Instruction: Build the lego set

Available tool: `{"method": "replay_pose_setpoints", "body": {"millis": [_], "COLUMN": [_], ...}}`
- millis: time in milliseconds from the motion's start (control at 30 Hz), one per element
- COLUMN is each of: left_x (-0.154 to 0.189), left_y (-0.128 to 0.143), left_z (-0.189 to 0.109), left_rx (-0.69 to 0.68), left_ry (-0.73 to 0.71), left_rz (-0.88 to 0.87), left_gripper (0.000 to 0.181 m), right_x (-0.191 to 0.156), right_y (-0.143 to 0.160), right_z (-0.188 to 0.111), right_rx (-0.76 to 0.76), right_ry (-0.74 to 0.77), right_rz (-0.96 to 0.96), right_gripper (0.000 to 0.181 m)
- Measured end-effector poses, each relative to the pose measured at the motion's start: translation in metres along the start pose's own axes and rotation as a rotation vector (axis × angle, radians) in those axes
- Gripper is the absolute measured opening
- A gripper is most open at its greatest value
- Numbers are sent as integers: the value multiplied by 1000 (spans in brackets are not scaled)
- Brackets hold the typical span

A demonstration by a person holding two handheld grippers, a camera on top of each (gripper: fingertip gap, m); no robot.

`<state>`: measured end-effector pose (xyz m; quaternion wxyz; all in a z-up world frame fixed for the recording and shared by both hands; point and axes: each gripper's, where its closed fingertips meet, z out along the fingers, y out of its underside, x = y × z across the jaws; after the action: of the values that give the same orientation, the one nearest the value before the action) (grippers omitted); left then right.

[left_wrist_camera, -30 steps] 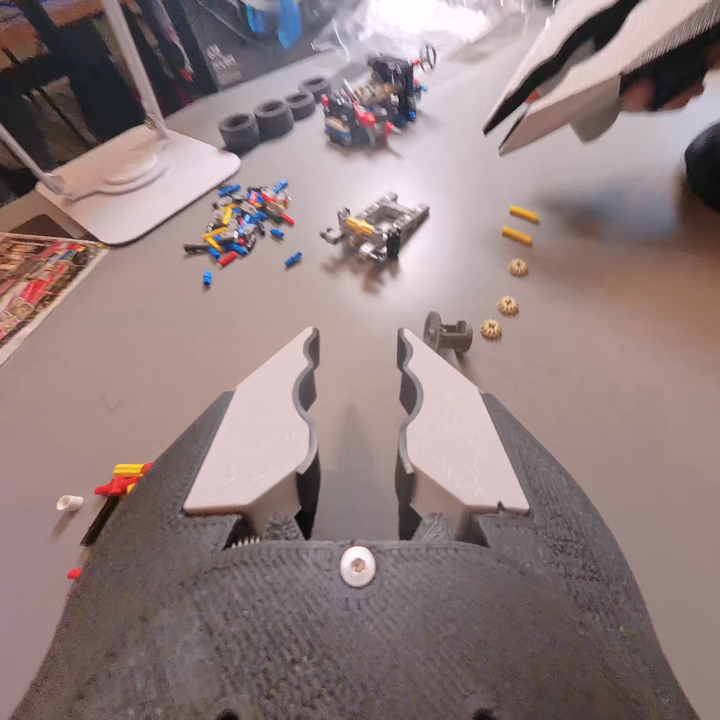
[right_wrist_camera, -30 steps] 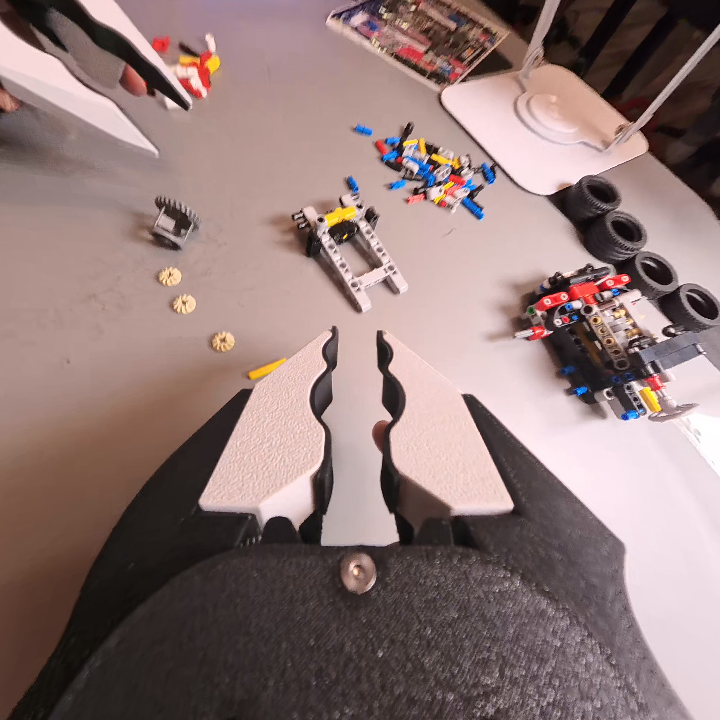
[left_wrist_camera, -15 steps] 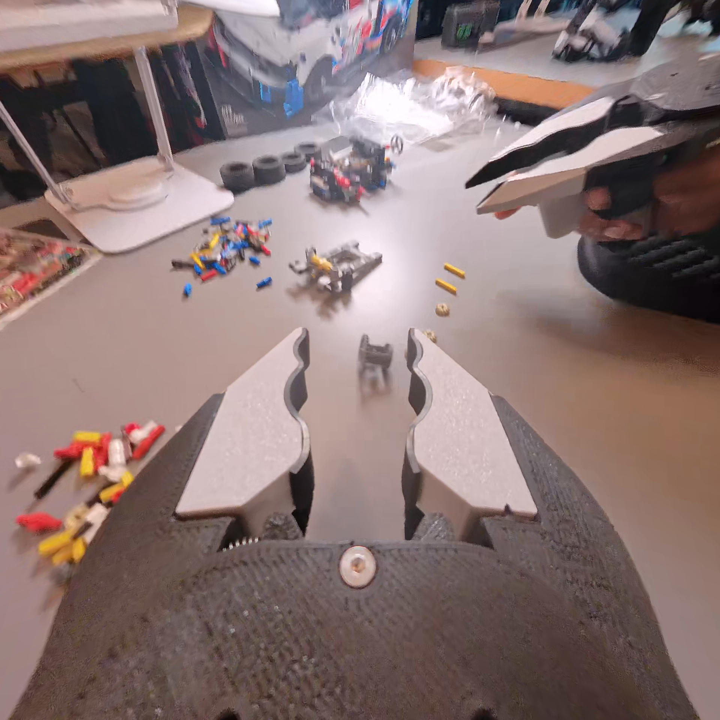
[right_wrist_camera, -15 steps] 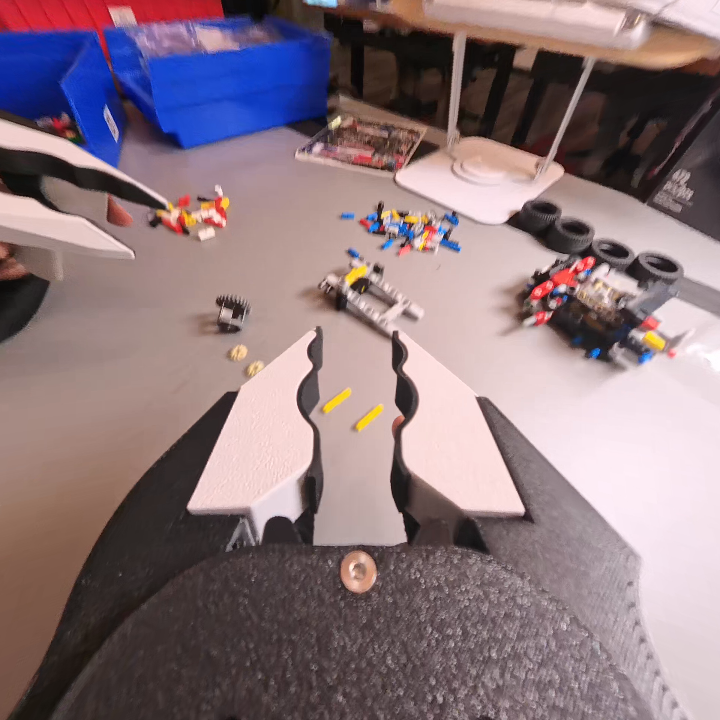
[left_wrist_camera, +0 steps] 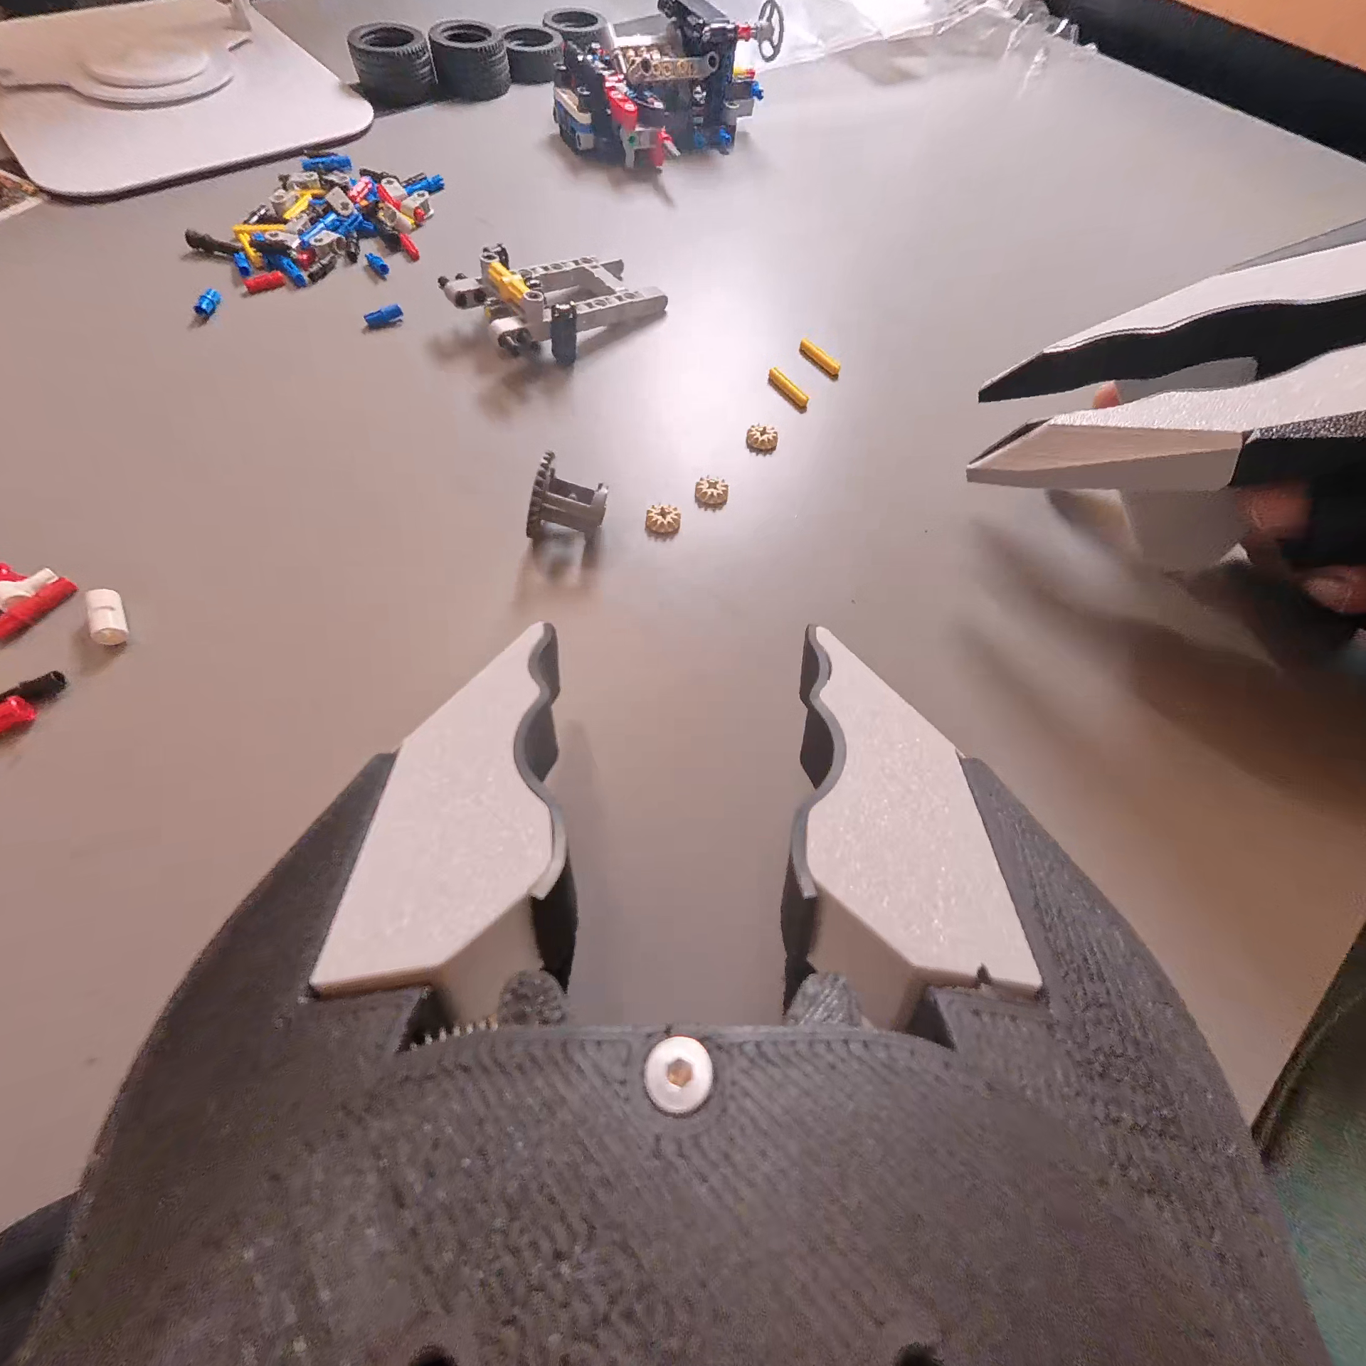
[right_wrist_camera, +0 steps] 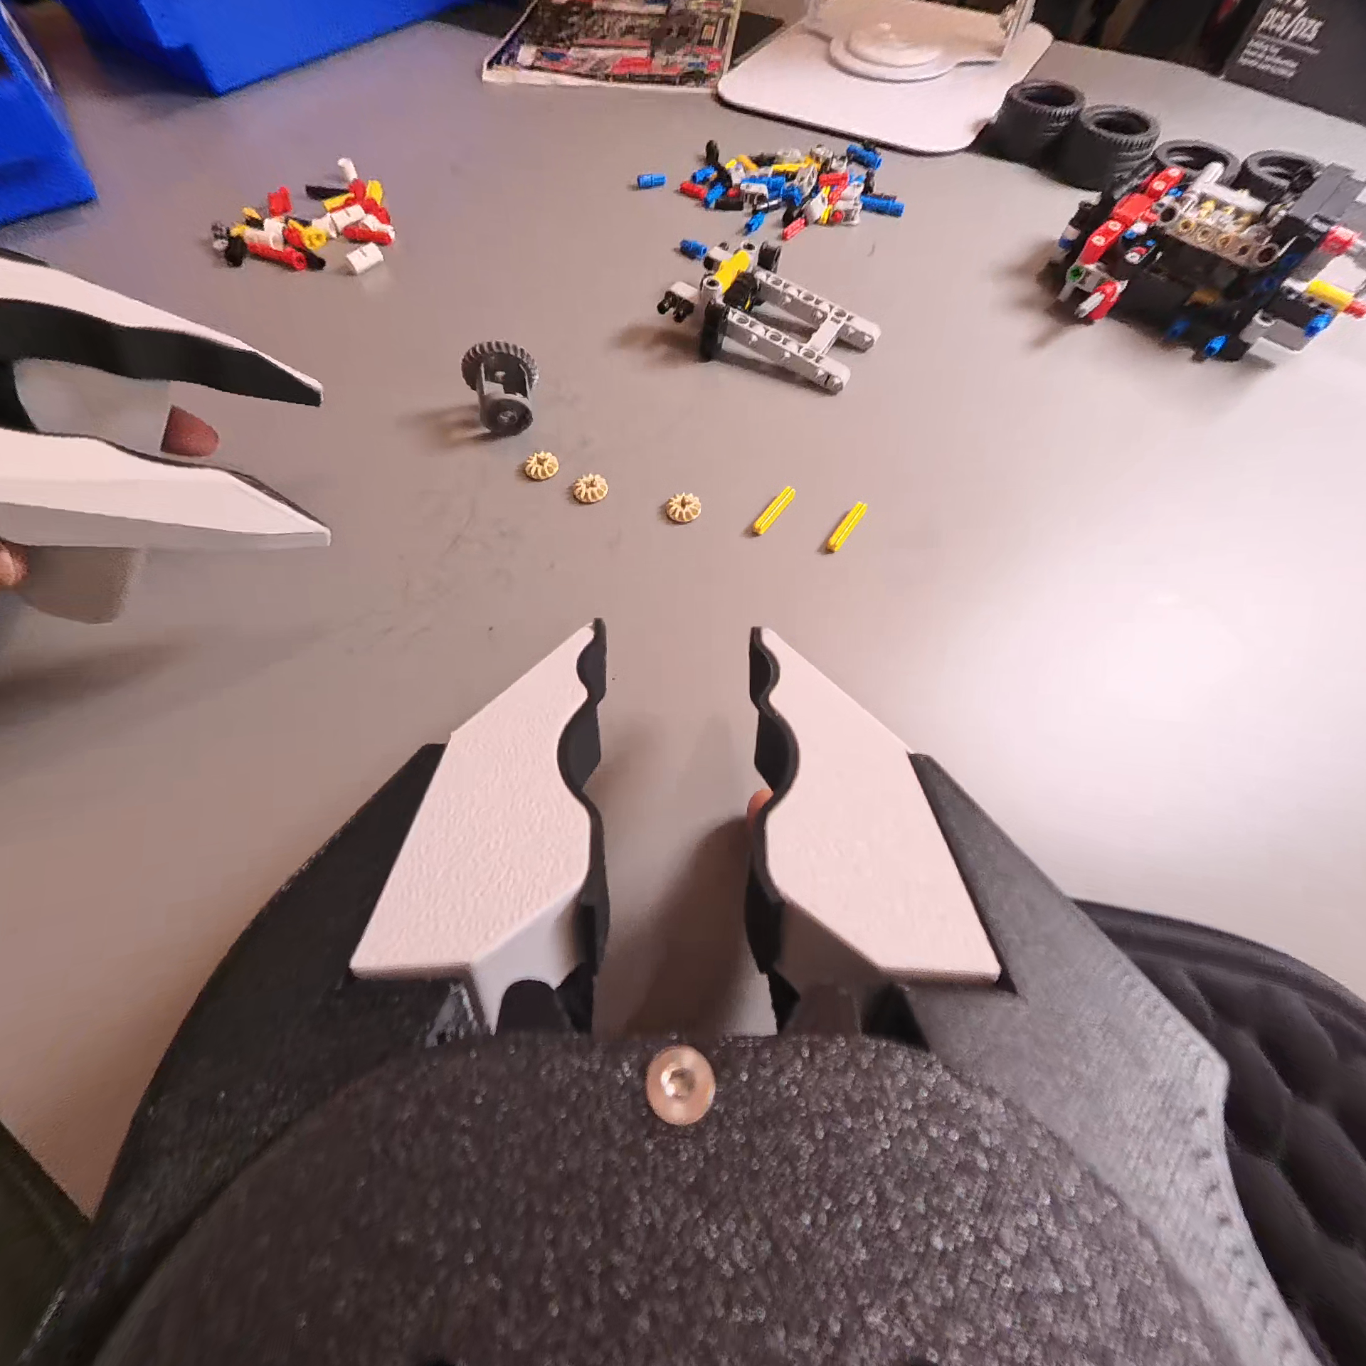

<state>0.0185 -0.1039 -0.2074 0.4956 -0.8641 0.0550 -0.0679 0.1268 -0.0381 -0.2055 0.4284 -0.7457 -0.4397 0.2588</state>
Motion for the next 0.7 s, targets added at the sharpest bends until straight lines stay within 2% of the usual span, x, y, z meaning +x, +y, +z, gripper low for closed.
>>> {"method": "replay_pose_setpoints", "body": {"millis": [33, 267, 700], "left_x": [-1, -6, -13], "left_y": [0, 2, -1], "left_z": [2, 12, 10], "left_rx": [-6, -48, -20], "left_ry": [1, 21, -52], "left_rz": [-11, -62, -45], "left_gripper": [66, 71, 74], "right_x": [0, 1, -4], "right_y": [1, -2, -1], "right_z": [3, 19, 17], "right_rx": [-17, -46, -48], "right_ry": [-6, 14, 48], "right_rz": [11, -16, -94], "right_gripper": [41, 62, 61]}}
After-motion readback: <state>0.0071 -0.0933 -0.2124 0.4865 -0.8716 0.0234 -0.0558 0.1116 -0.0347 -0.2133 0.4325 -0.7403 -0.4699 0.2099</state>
